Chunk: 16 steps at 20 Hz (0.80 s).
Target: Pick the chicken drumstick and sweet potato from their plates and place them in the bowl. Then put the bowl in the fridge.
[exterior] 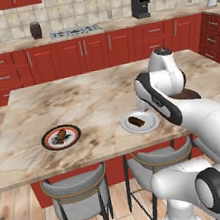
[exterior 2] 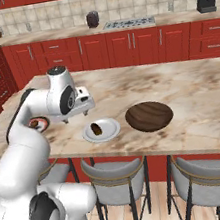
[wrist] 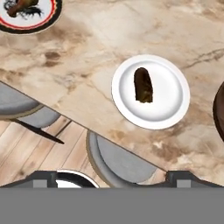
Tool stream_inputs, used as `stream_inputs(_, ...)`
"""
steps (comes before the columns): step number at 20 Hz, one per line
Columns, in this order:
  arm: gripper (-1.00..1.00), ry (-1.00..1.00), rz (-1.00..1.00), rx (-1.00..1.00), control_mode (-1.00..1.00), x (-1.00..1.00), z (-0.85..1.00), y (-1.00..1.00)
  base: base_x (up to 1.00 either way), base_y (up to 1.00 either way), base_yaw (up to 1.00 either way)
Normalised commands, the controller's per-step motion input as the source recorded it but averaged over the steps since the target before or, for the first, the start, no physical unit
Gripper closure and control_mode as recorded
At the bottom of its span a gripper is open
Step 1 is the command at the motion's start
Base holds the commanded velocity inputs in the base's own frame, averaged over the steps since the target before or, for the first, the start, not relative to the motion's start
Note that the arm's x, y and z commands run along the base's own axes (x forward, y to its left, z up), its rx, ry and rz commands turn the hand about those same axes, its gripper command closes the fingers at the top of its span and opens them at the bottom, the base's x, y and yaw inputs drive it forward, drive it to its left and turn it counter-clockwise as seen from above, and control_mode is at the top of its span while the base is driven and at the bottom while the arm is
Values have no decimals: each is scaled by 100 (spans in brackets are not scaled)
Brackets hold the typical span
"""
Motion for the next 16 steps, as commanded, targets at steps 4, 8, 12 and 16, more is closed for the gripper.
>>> stream_inputs(4, -100, 0, 0, -8, -100, 43, -39, 13, 0, 0, 0)
stream_inputs(8, -100, 0, 0, -16, -100, 47, -39, 6, 0, 0, 0)
stream_inputs(12, -100, 0, 0, -12, -100, 42, -39, 0, 0, 0, 0)
stream_inputs(16, -100, 0, 0, -3, -100, 39, -38, 0, 0, 0, 0)
